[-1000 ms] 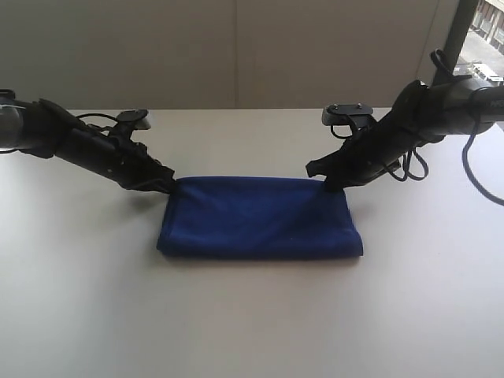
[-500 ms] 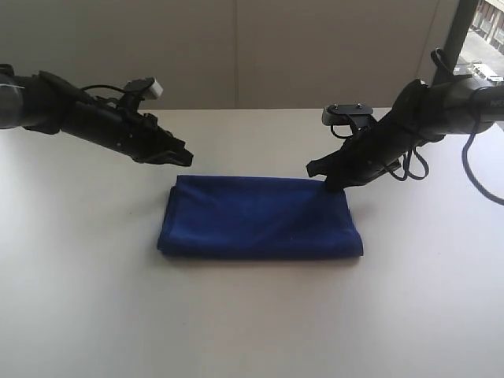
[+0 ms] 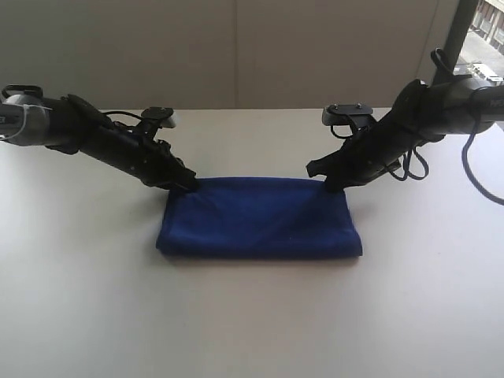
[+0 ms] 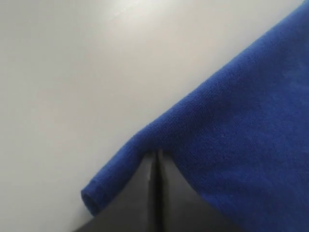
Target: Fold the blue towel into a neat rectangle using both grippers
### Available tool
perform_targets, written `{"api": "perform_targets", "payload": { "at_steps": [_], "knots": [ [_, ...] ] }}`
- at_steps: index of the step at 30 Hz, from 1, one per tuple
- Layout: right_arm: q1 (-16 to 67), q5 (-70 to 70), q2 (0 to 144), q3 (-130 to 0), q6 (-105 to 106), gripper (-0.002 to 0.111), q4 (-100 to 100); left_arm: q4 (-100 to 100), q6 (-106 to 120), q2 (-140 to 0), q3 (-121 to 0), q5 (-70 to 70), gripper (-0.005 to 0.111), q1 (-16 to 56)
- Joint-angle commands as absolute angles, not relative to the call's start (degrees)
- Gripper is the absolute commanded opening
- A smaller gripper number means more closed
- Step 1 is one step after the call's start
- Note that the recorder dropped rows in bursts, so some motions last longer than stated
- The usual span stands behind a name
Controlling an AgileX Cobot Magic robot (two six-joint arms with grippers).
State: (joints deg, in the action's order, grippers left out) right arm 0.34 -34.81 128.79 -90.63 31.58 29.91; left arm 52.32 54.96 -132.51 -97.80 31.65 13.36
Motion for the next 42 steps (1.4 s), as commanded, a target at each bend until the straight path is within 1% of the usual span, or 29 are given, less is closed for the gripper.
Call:
{"api": "perform_targets", "payload": {
  "at_steps": [1,8,13,19,22,23,25,29,33,36,42],
  "knots": [
    [-0.19,-35.74,129.8,-90.2,32.29,0.0,28.25,46.07,52.45,-132.58,-97.76,30.62,0.0,13.38],
    [-0.19,-35.64,129.8,-90.2,31.28,0.0,27.09,42.36,49.53,-132.58,-97.76,30.74,0.0,13.38],
    [-0.19,-34.58,127.85,-90.2,31.28,0.0,27.33,48.93,49.53,-130.96,-98.11,31.12,0.0,13.38],
    [0.0,-33.98,122.15,-90.2,34.5,0.0,29.26,50.14,49.66,-125.66,-101.99,36.19,0.0,13.38],
    [0.0,-39.77,119.03,-90.2,35.73,0.0,29.26,47.66,49.66,-122.99,-102.08,44.12,0.0,13.38],
    [0.0,-43.46,117.71,-89.76,37.96,0.0,28.99,46.81,49.66,-122.18,-101.49,47.78,0.0,13.38],
    [0.36,-45.55,114.72,-86.48,40.54,0.0,29.56,46.44,51.37,-121.14,-99.28,53.23,0.0,13.38],
    [0.72,-43.83,110.73,-78.96,40.7,0.0,29.69,46.44,51.38,-119.43,-93.08,53.13,0.0,13.38],
    [1.6,-38.48,108.43,-70.25,41.39,0.0,30.19,46.0,52.74,-118.24,-83.68,44.55,0.0,13.38],
    [2.73,-35.92,108.69,-66.49,41.39,0.0,31.0,46.22,53.06,-118.09,-78.91,38.82,0.0,13.38],
    [4.9,-31.26,109.58,-62.91,42.27,0.0,31.66,50.61,57.89,-118.19,-74.61,37.85,0.0,13.38]
  ]
}}
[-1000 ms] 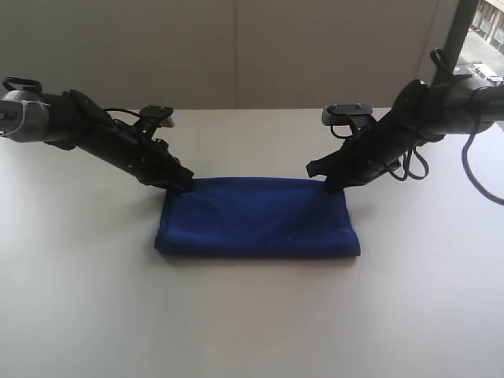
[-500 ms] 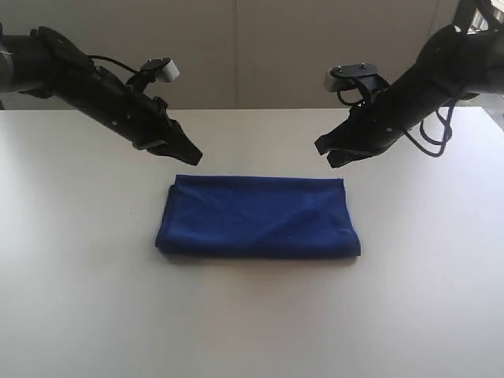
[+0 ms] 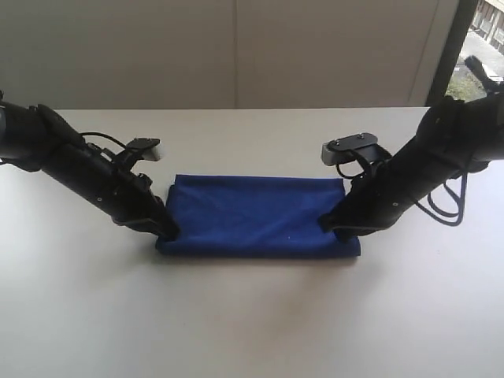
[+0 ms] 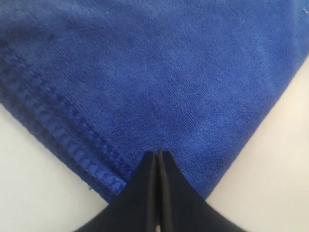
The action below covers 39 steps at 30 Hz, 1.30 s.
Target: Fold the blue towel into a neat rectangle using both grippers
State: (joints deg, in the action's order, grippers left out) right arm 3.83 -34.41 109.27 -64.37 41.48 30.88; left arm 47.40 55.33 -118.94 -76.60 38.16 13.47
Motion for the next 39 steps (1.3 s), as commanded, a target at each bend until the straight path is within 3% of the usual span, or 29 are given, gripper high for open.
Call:
{"api": "perform_targets", "payload": {
  "at_steps": [1,14,20,31,39],
  "knots": [
    [5.0,-30.61,109.74,-62.75,42.27,0.0,31.66,50.61,57.89,-118.28,-74.22,37.23,0.0,13.38],
    [5.13,-29.86,113.81,-62.61,41.37,0.0,29.2,46.62,57.15,-118.28,-71.76,34.46,0.0,13.38],
    [5.13,-29.65,109.16,-63.35,41.48,0.0,28.94,47.15,57.15,-114.72,-72.36,35.13,0.0,13.38],
    [5.13,-26.5,93.81,-62.77,41.31,0.0,28.85,48.74,55.38,-99.27,-72.28,31.02,0.0,13.38],
    [4.41,-12.95,74.82,-51.2,36.9,0.0,28.24,48.63,53.9,-76.38,-60.21,12.3,0.0,12.25]
  ]
}}
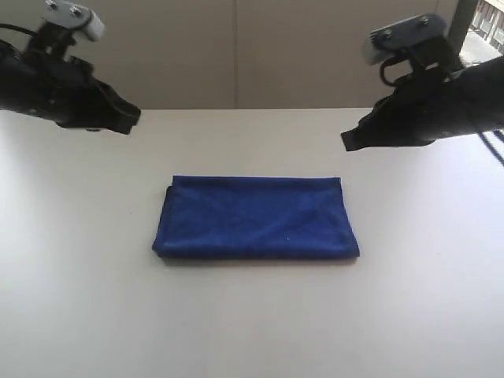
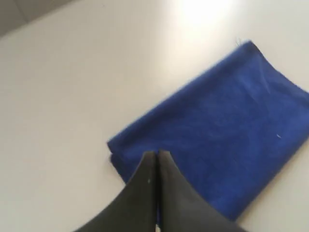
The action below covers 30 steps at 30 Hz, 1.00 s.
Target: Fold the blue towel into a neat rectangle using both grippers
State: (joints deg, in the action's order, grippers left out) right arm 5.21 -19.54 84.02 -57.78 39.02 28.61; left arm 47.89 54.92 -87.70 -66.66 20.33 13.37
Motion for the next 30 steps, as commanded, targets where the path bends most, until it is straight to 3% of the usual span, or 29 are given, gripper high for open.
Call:
{"api": "perform_targets", "payload": {
  "at_steps": [1,7,14,30],
  "knots": [
    [4.04,-11.01,71.95,-48.61,35.8,0.0,28.24,48.76,53.42,-73.63,-57.6,9.82,0.0,11.8],
    [2.76,-0.96,56.28,-32.11,29.91,0.0,28.61,49.97,50.71,-56.21,-39.99,-4.72,0.0,9.49],
    [2.76,0.0,39.82,-14.48,26.33,0.0,28.61,55.89,45.96,-43.68,-17.33,-3.37,0.0,9.32],
    [2.76,0.0,36.81,-12.94,25.63,0.0,28.61,56.12,41.96,-43.29,-15.92,-2.97,0.0,9.32]
  ]
}}
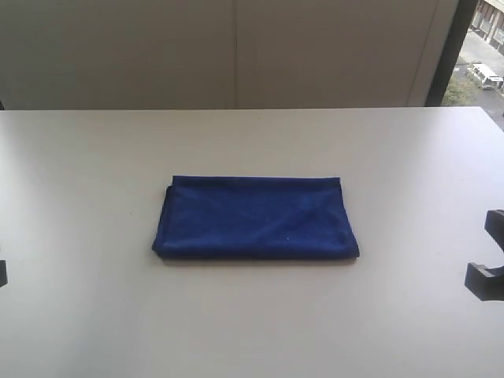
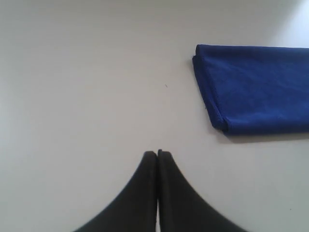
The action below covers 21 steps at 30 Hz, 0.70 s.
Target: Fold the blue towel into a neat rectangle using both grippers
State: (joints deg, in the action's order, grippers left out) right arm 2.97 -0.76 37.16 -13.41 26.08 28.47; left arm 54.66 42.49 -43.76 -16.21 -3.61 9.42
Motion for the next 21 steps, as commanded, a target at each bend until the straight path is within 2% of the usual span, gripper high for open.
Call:
{"api": "perform_targets", "payload": {
  "at_steps": [1,12,21],
  "knots": [
    [2.76,0.0,36.81,-12.94,25.63,0.0,28.61,56.12,41.96,-43.29,-15.92,-3.09,0.0,9.32],
    [2.76,0.0,36.81,-12.94,25.63,0.0,28.61,56.12,41.96,-41.01,-14.2,-4.47,0.0,9.32],
    [2.76,0.0,36.81,-12.94,25.63,0.0,28.61,56.12,38.34,-20.52,-2.33,-6.92,0.0,9.32]
  ]
}}
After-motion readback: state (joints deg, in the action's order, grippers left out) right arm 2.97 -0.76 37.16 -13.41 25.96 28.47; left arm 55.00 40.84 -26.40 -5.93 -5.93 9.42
